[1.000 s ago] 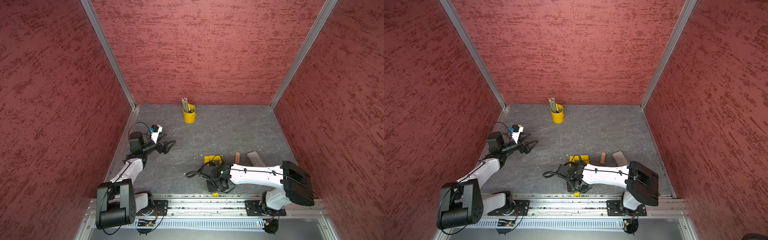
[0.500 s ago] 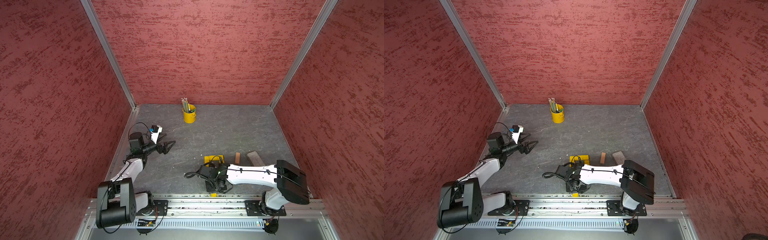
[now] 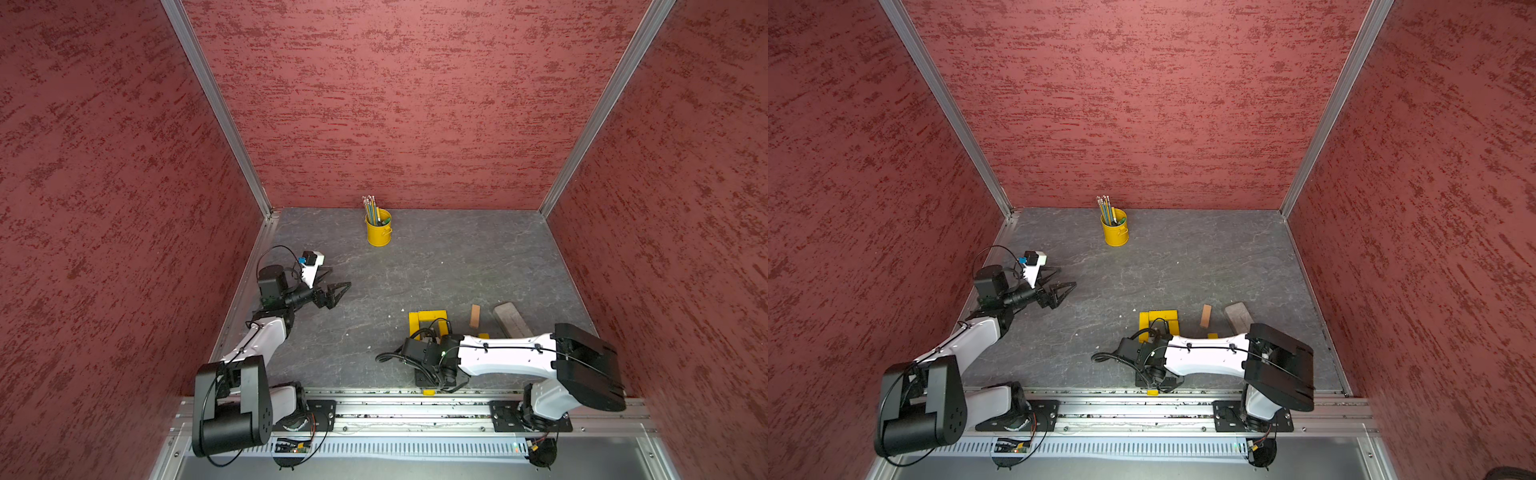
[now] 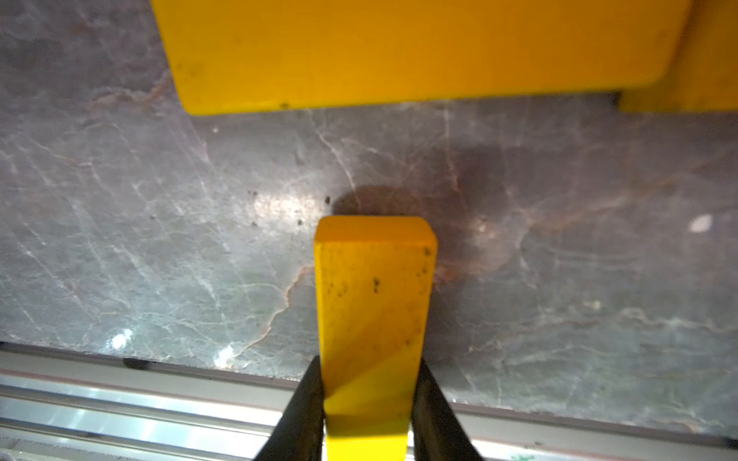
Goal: Assemble the number 8 with building blocks
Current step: Assemble the building block at the center of the board.
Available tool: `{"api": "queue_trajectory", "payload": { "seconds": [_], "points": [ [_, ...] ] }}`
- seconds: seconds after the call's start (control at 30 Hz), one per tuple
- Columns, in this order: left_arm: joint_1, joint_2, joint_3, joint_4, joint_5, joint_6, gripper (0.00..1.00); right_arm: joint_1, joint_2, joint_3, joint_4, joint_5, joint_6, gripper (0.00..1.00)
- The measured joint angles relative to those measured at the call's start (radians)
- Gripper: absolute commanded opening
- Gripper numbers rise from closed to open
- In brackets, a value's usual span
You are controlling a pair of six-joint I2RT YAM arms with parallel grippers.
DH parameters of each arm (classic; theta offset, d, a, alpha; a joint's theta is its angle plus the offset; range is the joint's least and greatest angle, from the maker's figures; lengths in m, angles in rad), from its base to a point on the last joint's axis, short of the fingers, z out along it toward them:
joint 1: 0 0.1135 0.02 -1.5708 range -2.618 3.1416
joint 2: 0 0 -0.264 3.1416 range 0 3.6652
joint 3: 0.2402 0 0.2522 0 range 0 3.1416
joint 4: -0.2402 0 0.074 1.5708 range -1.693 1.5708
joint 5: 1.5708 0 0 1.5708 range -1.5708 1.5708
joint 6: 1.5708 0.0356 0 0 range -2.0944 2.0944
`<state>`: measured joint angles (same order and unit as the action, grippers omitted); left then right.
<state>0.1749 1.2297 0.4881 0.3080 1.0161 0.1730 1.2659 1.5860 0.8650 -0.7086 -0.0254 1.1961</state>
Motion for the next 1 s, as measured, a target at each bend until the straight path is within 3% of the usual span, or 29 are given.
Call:
{"api": "queue_trajectory", "payload": {
  "seconds": [1.0],
  "points": [
    [0.006,0.0,0.0,0.0,0.0,0.0,1.0,0.031,0.072,0.08,-0.065,0.056,0.0,0.24]
  ]
}}
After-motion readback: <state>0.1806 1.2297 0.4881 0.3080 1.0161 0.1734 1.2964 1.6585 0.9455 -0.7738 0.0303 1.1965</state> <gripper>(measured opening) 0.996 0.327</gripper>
